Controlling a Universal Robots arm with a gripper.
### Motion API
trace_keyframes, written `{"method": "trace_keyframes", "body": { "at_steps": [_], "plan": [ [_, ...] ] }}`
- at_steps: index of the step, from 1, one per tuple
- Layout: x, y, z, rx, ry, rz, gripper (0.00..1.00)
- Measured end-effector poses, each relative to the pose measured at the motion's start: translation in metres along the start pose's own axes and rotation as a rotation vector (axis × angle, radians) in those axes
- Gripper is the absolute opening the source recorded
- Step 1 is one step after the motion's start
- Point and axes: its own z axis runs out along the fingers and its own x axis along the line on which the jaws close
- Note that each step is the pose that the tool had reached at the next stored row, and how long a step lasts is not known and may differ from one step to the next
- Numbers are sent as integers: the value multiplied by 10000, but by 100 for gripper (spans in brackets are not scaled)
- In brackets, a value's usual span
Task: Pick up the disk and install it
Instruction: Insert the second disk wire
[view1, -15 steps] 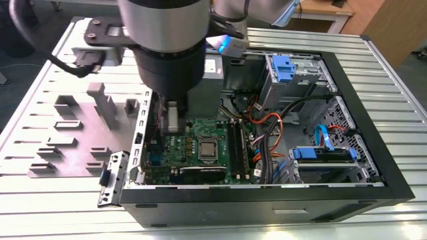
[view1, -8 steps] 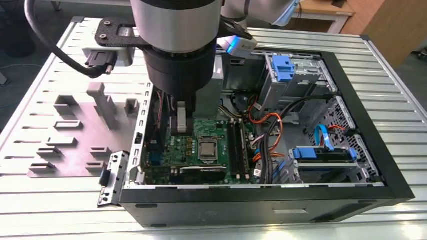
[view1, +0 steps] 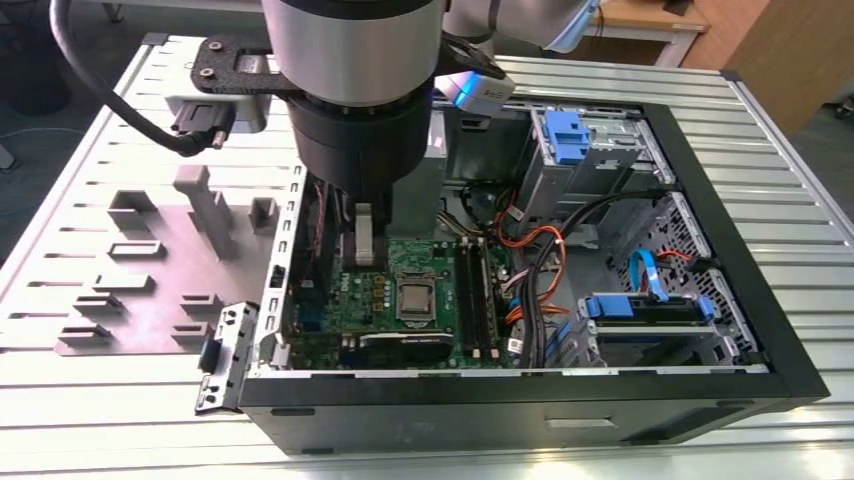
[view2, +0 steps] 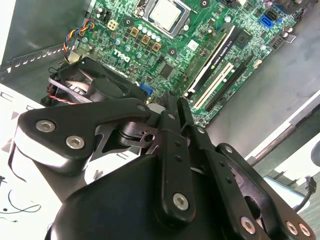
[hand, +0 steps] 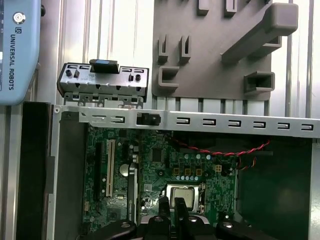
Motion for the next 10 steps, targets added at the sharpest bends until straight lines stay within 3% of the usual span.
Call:
{"method": "trace_keyframes", "body": {
  "at_steps": [2,10],
  "plan": [
    [0,-4,0,0,0,-1,19],
    [5,-202,0,0,0,0,19]
  ]
}}
